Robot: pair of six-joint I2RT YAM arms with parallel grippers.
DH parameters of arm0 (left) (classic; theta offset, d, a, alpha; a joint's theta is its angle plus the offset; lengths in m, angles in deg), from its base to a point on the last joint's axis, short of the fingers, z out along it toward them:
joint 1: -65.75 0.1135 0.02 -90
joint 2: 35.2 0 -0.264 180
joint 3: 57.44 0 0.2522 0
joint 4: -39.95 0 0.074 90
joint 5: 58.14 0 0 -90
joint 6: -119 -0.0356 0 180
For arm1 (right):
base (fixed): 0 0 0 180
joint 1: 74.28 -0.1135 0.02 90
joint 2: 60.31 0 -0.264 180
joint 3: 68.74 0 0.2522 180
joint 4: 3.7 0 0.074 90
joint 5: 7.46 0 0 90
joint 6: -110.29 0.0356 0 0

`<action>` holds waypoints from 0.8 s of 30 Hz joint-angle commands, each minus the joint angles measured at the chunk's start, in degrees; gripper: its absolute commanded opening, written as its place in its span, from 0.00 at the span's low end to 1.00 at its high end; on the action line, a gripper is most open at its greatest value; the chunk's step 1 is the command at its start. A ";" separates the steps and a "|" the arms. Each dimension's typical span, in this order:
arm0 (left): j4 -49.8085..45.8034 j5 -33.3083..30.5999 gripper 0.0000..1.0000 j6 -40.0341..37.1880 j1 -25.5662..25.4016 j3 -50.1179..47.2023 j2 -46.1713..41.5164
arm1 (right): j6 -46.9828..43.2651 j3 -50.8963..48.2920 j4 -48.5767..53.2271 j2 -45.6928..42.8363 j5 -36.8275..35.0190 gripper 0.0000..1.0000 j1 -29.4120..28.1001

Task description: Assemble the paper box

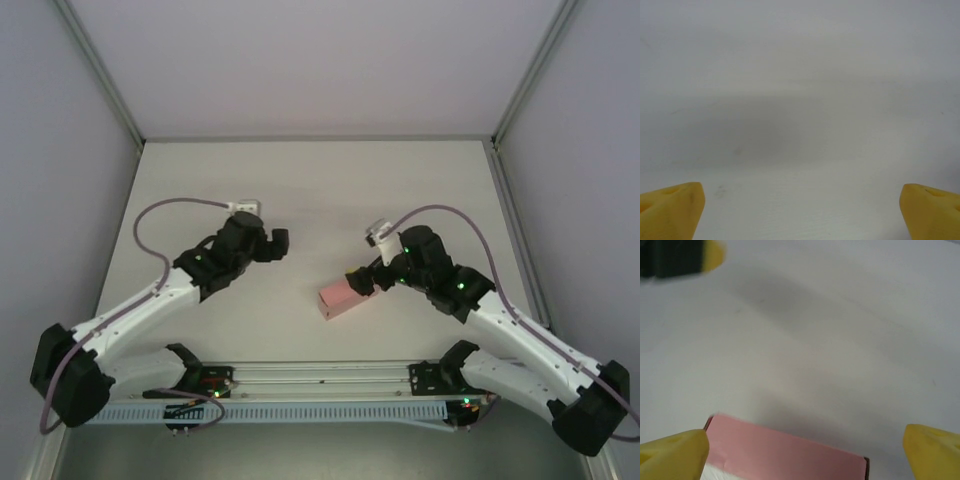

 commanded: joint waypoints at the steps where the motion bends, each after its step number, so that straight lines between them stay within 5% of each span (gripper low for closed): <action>1: -3.10 5.20 1.00 1.76 4.32 -3.19 -2.75 | -30.33 4.80 10.13 6.44 15.05 1.00 -0.17; 6: -4.65 5.93 1.00 1.75 7.68 -4.75 -3.04 | -43.38 17.00 25.51 20.55 14.95 1.00 -1.70; 18: -3.31 7.39 1.00 -0.25 8.59 -4.93 -0.18 | -47.57 25.65 33.52 37.80 2.58 0.96 -4.71; 24: -2.47 8.13 1.00 -1.02 8.61 -5.44 -1.35 | -44.25 25.46 31.67 42.45 -5.30 0.73 -6.85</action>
